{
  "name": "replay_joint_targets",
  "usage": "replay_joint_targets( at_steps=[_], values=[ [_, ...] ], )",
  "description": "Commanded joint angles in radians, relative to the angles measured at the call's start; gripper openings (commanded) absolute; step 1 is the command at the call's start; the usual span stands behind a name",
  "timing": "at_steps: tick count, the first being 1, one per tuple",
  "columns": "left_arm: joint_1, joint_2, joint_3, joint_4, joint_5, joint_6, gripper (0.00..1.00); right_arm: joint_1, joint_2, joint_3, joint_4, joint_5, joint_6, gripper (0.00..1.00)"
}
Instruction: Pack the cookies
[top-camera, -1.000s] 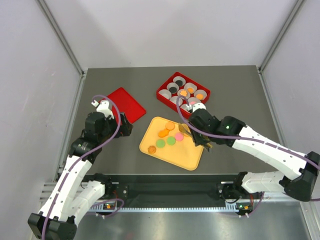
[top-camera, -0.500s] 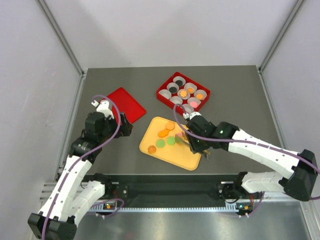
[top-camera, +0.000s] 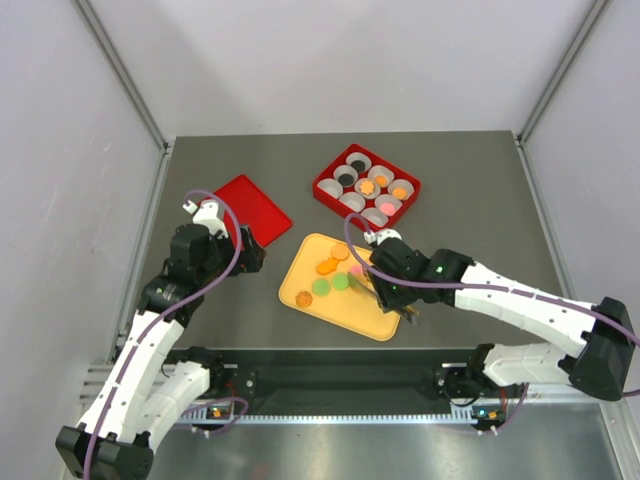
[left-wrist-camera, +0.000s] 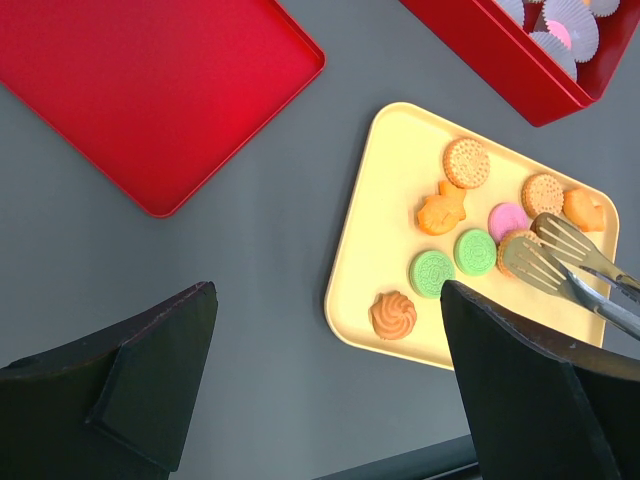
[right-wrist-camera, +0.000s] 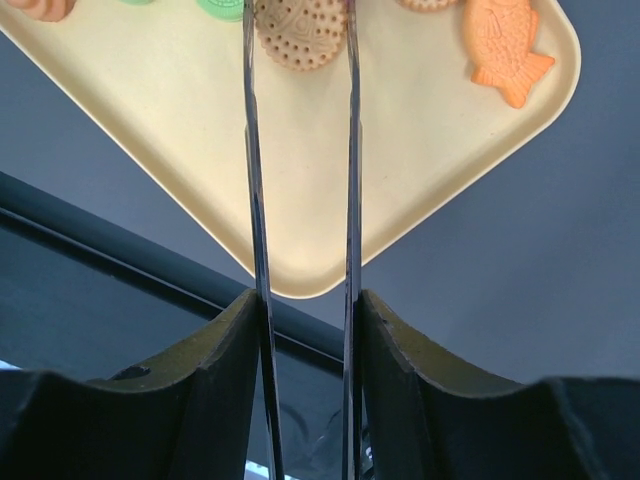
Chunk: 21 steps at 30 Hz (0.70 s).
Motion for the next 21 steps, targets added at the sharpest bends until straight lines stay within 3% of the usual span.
replay_joint_targets(
  at_steps=[1, 21],
  values=[
    [-0.003, -0.012, -0.008, 0.028, -0.004, 0.011, 0.99, 0.025, 0.001, 0.015, 0.027, 0.038, 0.015, 0.41],
    [-0.003, -0.01, -0.008, 0.028, -0.003, 0.011, 0.99, 0.071, 0.03, 0.042, 0.003, 0.092, 0.028, 0.49]
  ],
)
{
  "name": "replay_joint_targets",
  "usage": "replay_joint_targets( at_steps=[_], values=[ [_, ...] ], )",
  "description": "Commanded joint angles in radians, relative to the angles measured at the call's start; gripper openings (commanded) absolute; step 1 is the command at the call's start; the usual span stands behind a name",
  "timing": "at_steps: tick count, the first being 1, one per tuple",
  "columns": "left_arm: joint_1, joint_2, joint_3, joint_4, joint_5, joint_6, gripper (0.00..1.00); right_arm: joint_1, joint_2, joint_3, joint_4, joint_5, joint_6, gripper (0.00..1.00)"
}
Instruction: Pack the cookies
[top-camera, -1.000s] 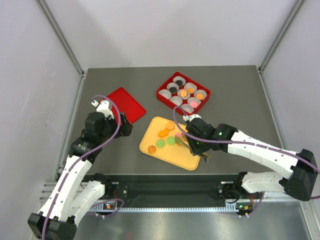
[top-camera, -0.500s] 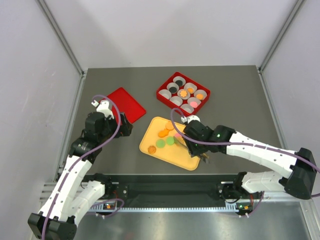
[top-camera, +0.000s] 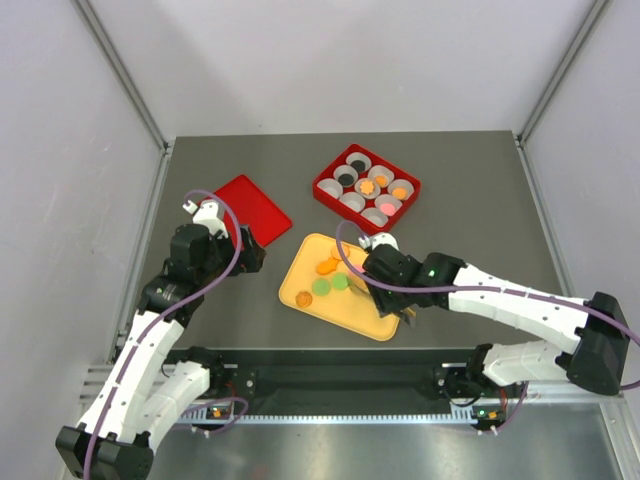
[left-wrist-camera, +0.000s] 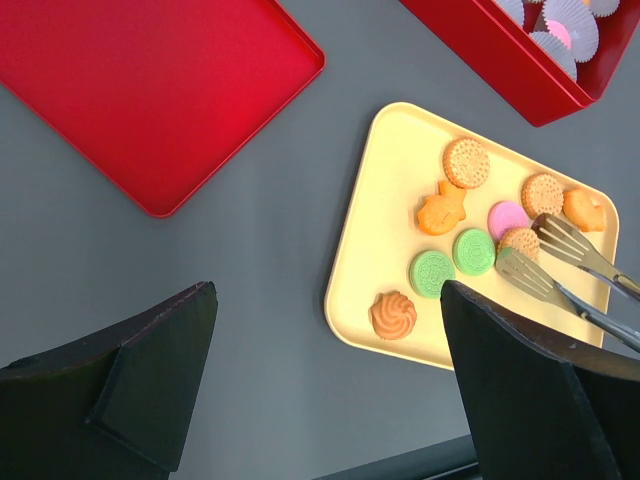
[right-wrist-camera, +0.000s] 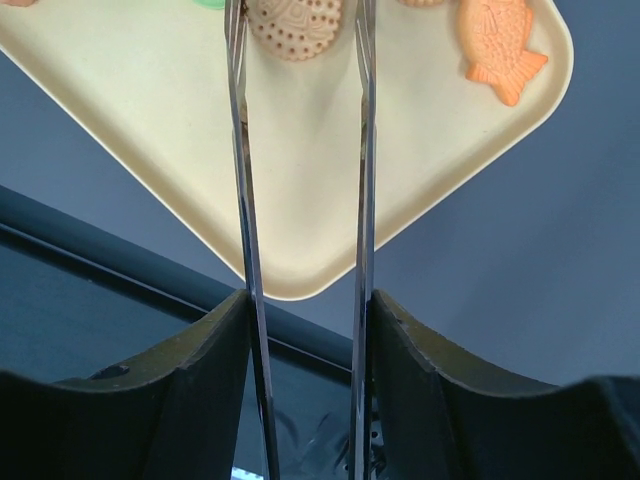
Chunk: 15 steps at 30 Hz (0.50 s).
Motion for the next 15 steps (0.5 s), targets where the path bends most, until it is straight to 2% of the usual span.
replay_joint_targets(
  at_steps=[1, 5, 9, 15],
  values=[
    [-0.003, -0.012, -0.008, 0.028, -0.001, 0.011, 0.99, 0.019, 0.004, 0.041, 0.011, 0.03, 0.019, 0.49],
    [-0.003, -0.013, -0.008, 0.028, -0.001, 0.011, 0.99, 0.022, 0.01, 0.042, 0.015, 0.033, 0.017, 0.46],
    [-0.003, -0.013, -0.008, 0.028, -0.003, 0.011, 0.99, 0.023, 0.012, 0.05, 0.017, 0.03, 0.017, 0.36],
    [-0.003, -0.015, -0.008, 0.028, -0.003, 0.011, 0.99, 0.022, -0.022, 0.117, -0.032, 0.051, -0.001, 0.32]
  ],
)
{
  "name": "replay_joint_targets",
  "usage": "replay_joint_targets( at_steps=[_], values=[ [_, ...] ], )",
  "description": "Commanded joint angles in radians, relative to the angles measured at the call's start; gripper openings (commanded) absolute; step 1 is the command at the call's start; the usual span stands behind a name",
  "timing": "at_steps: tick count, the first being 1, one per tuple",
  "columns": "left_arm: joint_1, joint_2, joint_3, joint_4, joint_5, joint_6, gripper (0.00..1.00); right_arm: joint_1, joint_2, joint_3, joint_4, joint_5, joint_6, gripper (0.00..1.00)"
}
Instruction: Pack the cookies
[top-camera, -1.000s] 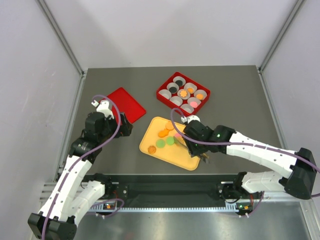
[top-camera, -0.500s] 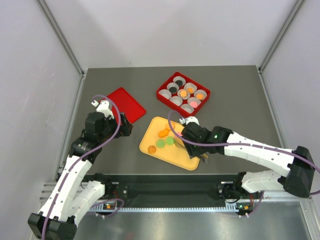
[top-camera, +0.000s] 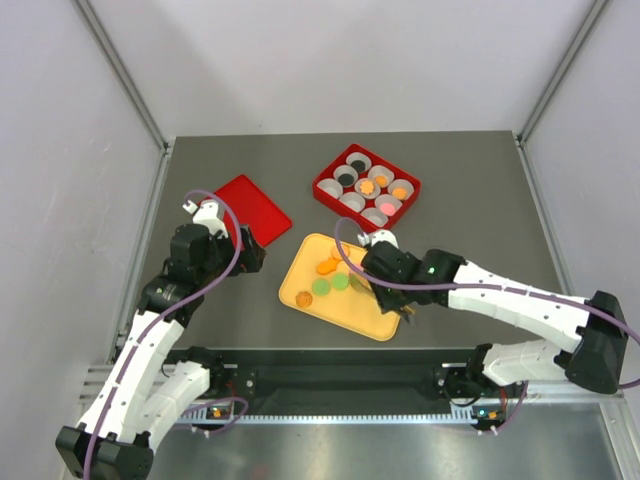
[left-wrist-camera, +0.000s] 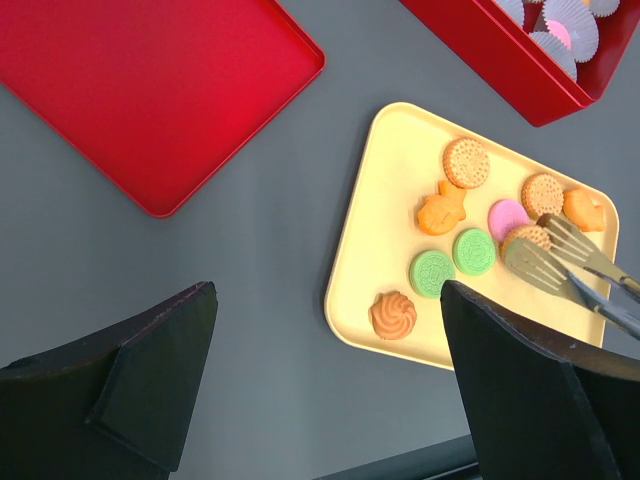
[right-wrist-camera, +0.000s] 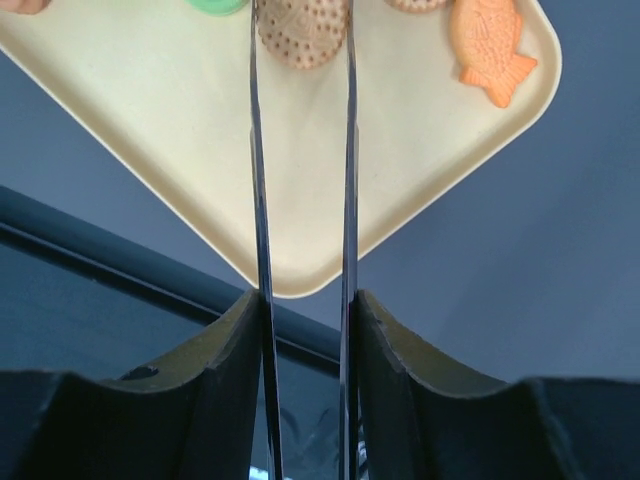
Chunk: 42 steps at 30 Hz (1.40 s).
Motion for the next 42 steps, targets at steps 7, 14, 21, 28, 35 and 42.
replay_joint_targets(
  at_steps=[7, 14, 21, 28, 35, 42],
  values=[
    [-0.003, -0.015, -0.008, 0.028, -0.008, 0.011, 0.99, -0.034, -0.065, 0.208, -0.052, 0.047, -0.075, 0.31],
    [-0.003, -0.004, -0.008, 0.028, -0.006, 0.011, 0.99, -0.188, 0.017, 0.349, 0.049, -0.011, -0.184, 0.3],
    [-0.003, 0.004, -0.007, 0.024, -0.012, 0.011, 0.99, -0.386, 0.259, 0.553, 0.163, -0.117, -0.271, 0.29],
    [-0.003, 0.002, -0.007, 0.022, -0.029, 0.009, 0.99, -0.464, 0.49, 0.757, 0.221, -0.169, -0.281, 0.29],
    [-0.003, 0.002, -0.005, 0.022, -0.038, 0.006, 0.99, -0.481, 0.636, 0.825, 0.258, -0.195, -0.279, 0.29],
    [-0.003, 0.004, -0.005, 0.019, -0.044, 0.005, 0.99, -0.482, 0.718, 0.858, 0.261, -0.223, -0.276, 0.3]
  ],
)
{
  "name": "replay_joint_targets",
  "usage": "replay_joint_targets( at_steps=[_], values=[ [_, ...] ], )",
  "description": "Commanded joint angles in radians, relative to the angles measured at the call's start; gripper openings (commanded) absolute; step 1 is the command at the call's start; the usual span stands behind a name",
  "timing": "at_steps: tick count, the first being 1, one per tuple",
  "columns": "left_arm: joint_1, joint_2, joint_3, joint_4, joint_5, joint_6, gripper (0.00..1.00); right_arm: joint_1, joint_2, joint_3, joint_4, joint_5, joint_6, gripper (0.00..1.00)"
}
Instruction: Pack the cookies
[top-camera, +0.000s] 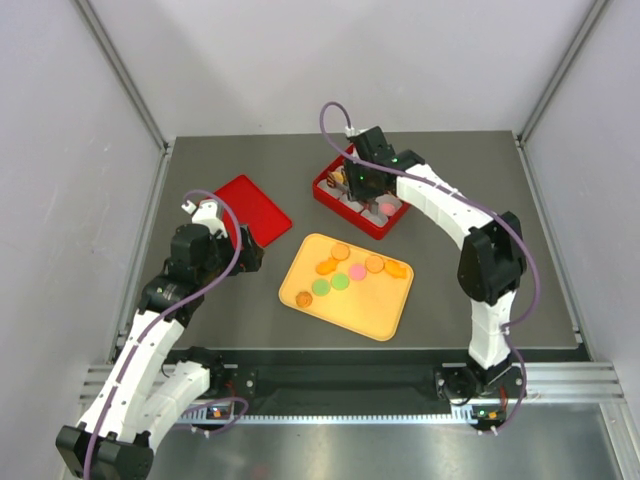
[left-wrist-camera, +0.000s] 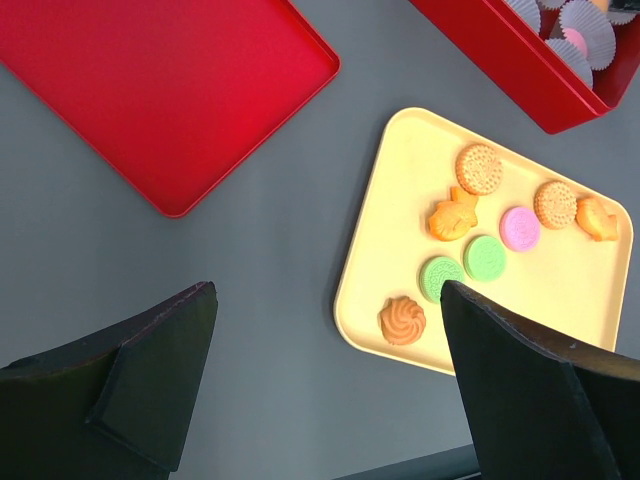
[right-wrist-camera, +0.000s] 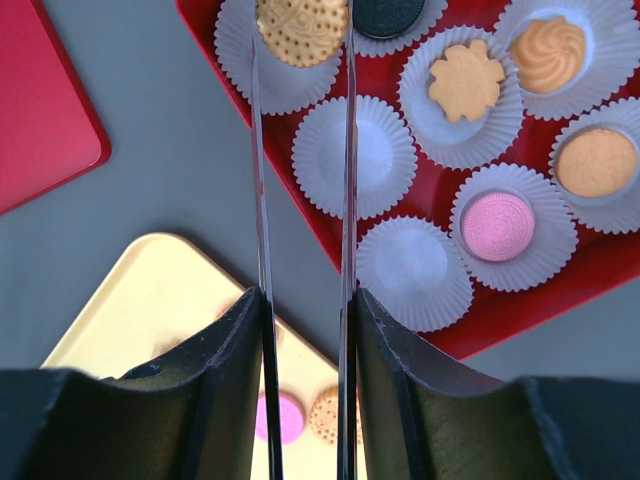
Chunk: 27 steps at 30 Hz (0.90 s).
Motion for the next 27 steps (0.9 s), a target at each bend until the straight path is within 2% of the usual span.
replay_joint_targets(
  at_steps=[1, 27],
  values=[
    [-0.003, 0.001, -0.007, 0.02, -0.015, 0.005, 0.99, -0.007, -0.001, 0.052, 0.062, -0.025, -0.007, 0.3],
    [-0.003, 0.008, -0.007, 0.023, -0.008, 0.005, 0.99, -0.009, 0.016, -0.001, 0.084, -0.049, 0.002, 0.37]
  ],
)
